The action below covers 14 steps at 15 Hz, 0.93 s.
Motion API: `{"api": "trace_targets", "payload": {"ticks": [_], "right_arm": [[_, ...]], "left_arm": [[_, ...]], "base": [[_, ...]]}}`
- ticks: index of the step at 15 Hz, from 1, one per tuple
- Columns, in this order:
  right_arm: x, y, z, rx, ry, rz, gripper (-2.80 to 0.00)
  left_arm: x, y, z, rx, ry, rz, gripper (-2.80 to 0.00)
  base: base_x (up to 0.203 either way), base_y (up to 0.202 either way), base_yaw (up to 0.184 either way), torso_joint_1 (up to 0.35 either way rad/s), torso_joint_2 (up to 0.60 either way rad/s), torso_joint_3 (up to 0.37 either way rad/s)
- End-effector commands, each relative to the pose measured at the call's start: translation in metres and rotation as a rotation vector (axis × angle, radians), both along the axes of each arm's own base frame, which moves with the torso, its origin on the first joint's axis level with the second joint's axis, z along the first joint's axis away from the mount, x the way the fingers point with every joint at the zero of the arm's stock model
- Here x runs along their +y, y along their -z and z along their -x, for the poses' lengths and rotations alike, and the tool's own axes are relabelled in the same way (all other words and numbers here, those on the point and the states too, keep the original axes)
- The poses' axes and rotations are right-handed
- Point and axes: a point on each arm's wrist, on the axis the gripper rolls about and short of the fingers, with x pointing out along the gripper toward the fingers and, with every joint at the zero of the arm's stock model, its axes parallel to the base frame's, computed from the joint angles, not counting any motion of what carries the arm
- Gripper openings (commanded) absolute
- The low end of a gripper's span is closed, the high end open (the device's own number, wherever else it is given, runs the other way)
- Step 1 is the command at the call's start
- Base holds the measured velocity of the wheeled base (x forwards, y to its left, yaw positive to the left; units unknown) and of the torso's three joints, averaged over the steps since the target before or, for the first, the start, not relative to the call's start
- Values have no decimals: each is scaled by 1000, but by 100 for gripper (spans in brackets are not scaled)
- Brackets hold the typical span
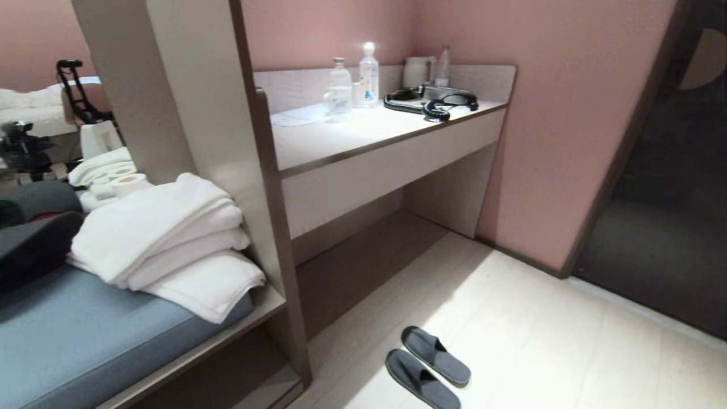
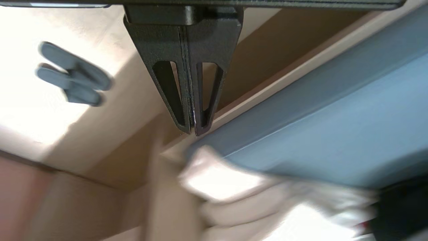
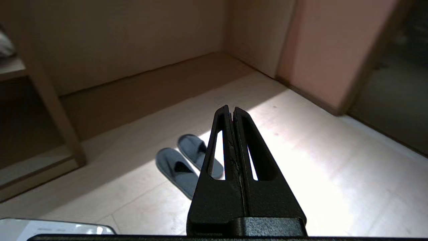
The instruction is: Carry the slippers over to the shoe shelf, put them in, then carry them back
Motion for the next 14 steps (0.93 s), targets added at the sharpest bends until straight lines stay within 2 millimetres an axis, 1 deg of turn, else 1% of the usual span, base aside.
{"api": "trace_targets", "payload": {"ticks": [1,14], "right_arm": [[0,0,0,0,1,0,-280],[0,0,0,-2,1,2,-280]], "left_arm": [[0,0,0,-1,1,1,-280],[0,0,0,-1,-1,0,-280]], "base": [[-3,-14,180,-2,5,6],[0,-9,176,3,3,4]]}}
